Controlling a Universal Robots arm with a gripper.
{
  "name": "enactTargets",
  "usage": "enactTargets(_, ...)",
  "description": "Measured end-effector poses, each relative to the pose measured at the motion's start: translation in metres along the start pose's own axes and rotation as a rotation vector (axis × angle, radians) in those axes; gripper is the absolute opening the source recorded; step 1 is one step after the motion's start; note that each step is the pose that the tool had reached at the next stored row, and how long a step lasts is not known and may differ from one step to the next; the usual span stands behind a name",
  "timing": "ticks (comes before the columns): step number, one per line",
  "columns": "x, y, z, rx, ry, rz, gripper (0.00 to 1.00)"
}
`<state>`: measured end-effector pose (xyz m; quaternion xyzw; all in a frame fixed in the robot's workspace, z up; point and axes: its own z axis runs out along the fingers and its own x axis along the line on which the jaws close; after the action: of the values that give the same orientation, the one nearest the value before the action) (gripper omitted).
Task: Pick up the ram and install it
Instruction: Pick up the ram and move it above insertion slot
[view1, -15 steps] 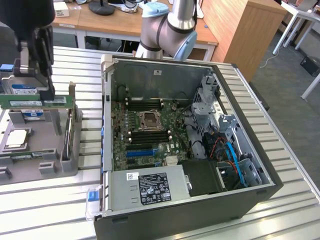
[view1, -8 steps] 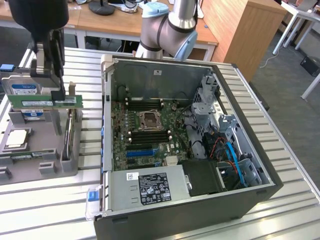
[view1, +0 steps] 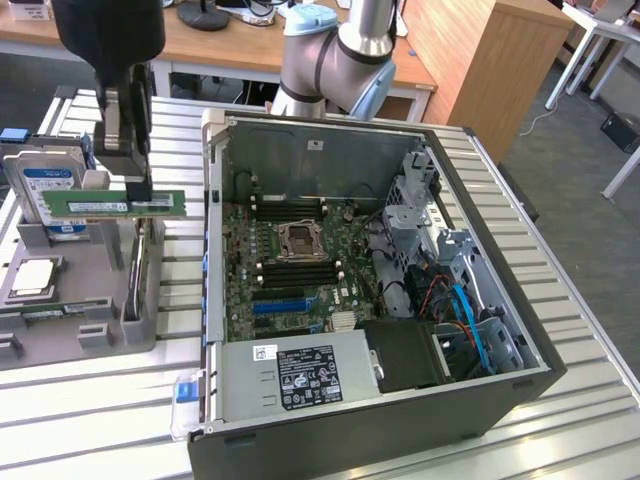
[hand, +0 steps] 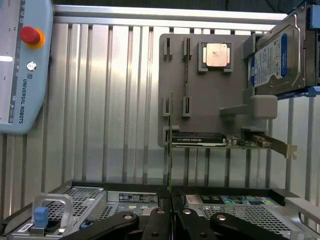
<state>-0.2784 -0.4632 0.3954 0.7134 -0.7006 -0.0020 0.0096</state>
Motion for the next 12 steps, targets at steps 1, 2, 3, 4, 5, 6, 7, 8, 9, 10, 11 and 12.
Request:
enactTargets(1,0.0,-0.0024,-0.0001,-0.0001,0.0,0.0,0.12)
enactTargets(2,0.0,-0.0047,-0.0001,-0.0001,0.0,0.0,0.12)
enactTargets(3,0.0,-0.0073,-0.0001,0.0,0.0,0.0,0.12)
enactTargets(4,0.0,-0.0097,-0.0002,-0.0001,0.0,0.0,0.12)
enactTargets(5,0.0,-0.0122,-0.0002,-0.0001,0.0,0.0,0.12)
enactTargets(6,0.0,-0.0147,-0.0003,-0.0001,0.0,0.0,0.12)
enactTargets(7,0.0,-0.0172,-0.0004,-0.0001,0.0001,0.0,0.12)
enactTargets(8,0.0,-0.0196,-0.0004,-0.0001,0.0001,0.0,0.12)
enactTargets(9,0.0,-0.0219,-0.0004,-0.0001,0.0,0.0,0.12)
enactTargets(10,0.0,-0.0242,-0.0004,0.0,-0.0001,0.0,0.12)
enactTargets(11,0.0,-0.0262,-0.0004,0.0,0.0,0.0,0.12)
enactTargets(12,0.001,-0.0285,-0.0005,-0.0001,0.0,0.0,0.12)
